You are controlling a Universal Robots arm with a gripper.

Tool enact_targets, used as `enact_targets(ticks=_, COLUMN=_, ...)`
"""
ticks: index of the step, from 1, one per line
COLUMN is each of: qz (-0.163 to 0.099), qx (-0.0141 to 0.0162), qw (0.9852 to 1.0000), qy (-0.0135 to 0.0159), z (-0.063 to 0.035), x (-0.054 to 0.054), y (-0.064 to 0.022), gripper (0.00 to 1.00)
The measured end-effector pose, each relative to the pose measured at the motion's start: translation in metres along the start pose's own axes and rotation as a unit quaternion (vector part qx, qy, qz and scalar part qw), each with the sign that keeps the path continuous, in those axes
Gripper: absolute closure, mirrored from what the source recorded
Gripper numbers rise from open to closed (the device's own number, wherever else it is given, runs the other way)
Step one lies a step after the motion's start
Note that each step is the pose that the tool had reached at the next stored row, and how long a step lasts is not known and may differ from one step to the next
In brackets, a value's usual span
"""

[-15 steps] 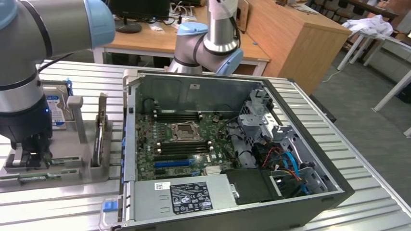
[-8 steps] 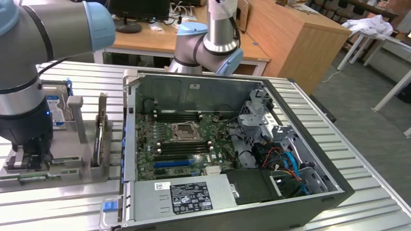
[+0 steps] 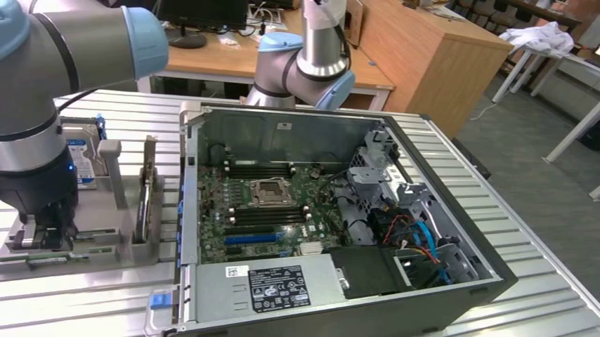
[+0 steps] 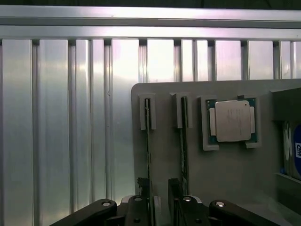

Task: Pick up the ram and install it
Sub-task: 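Pick up the ram and move it above insertion slot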

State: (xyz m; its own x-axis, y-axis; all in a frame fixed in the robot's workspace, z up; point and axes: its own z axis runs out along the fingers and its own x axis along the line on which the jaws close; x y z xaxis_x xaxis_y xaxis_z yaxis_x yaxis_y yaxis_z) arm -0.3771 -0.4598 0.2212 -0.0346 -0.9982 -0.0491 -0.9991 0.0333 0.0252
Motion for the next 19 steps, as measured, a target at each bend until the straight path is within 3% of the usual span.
enact_targets(ticks=9, qz=0.000, qx=-0.0001, qw=1.0000, qy=0.0000, z=0.0062, x=0.0003, y=-0.0001, gripper=0.70)
enact_targets(ticks=19, qz=0.000, qx=0.0000, qw=1.0000, qy=0.0000, z=0.0066, x=0.0025, y=-0.0002, gripper=0.70)
